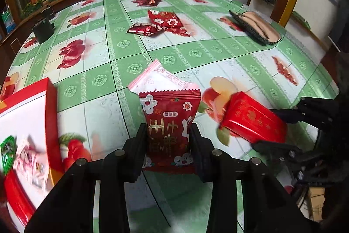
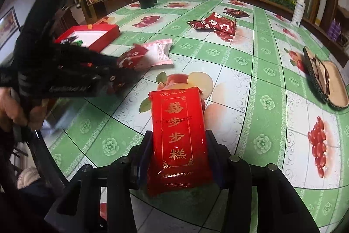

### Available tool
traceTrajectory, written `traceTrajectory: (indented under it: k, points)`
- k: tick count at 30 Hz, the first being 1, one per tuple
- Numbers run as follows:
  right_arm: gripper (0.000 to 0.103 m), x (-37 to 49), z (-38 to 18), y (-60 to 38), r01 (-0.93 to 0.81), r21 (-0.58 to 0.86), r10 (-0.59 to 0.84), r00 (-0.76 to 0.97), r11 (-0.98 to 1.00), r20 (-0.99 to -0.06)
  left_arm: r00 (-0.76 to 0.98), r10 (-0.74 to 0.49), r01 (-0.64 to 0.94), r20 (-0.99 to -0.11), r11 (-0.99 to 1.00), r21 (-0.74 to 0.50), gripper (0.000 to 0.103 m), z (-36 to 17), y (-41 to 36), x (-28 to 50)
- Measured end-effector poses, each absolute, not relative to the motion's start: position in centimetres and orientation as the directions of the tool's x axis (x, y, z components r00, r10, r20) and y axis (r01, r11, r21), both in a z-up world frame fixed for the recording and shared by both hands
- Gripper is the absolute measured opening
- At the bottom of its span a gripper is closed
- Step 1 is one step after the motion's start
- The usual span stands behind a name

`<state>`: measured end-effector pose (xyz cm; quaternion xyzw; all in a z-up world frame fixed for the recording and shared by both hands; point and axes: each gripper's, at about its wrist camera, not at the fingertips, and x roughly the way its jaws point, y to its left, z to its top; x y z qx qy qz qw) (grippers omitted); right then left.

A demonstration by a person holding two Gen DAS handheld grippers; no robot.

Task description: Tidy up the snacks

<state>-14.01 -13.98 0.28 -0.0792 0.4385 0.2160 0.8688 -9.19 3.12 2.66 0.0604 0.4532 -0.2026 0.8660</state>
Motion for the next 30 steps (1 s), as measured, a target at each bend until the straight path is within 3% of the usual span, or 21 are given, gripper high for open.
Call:
traceTrajectory:
  k: [12, 18, 19, 20, 21, 22, 23, 30]
  points:
    - [0.047, -13.0, 0.6, -14.2, -0.413, 0.338, 0.507, 0.421, 0.845, -0.752, 0.574, -0.298, 0.397, -0.763, 0.916, -0.06, 0.035, 5.1, 4.9, -12.3]
    - [0.047, -12.6, 0.5, -13.9, -0.372, 0.323, 0.472, 0.438, 0.87, -0.765, 0.552, -0.29, 0.346, -0.782, 0.933, -0.102, 0.036, 4.5, 5.8, -11.2]
    - [0.047, -12.6, 0.4, -14.0, -0.373, 0.323, 0.473, 0.44, 0.87, -0.763, 0.537, -0.293, 0.336, -0.791, 0.934, -0.118, 0.038, 4.3, 5.7, -11.1]
    - [0.047, -12.6, 0.4, -14.0, -0.375, 0.321, 0.472, 0.442, 0.87, -0.763, 0.525, -0.3, 0.329, -0.796, 0.935, -0.136, 0.051, 4.2, 5.6, -11.0]
    - [0.047, -12.6, 0.4, -14.0, -0.375, 0.32, 0.472, 0.443, 0.87, -0.762, 0.516, -0.307, 0.317, -0.8, 0.936, -0.155, 0.07, 4.0, 5.5, -10.8]
    - [0.047, -12.7, 0.4, -14.0, -0.375, 0.319, 0.471, 0.445, 0.87, -0.762, 0.514, -0.3, 0.294, -0.803, 0.942, -0.163, 0.079, 3.9, 5.4, -10.7]
    - [0.047, -12.7, 0.4, -13.9, -0.378, 0.315, 0.469, 0.445, 0.871, -0.762, 0.517, -0.283, 0.262, -0.808, 0.951, -0.165, 0.082, 3.7, 5.3, -10.5]
    - [0.047, -13.1, 0.3, -13.7, -0.409, 0.28, 0.461, 0.461, 0.869, -0.758, 0.524, -0.23, 0.205, -0.82, 0.969, -0.141, 0.082, 2.3, 4.0, -9.4]
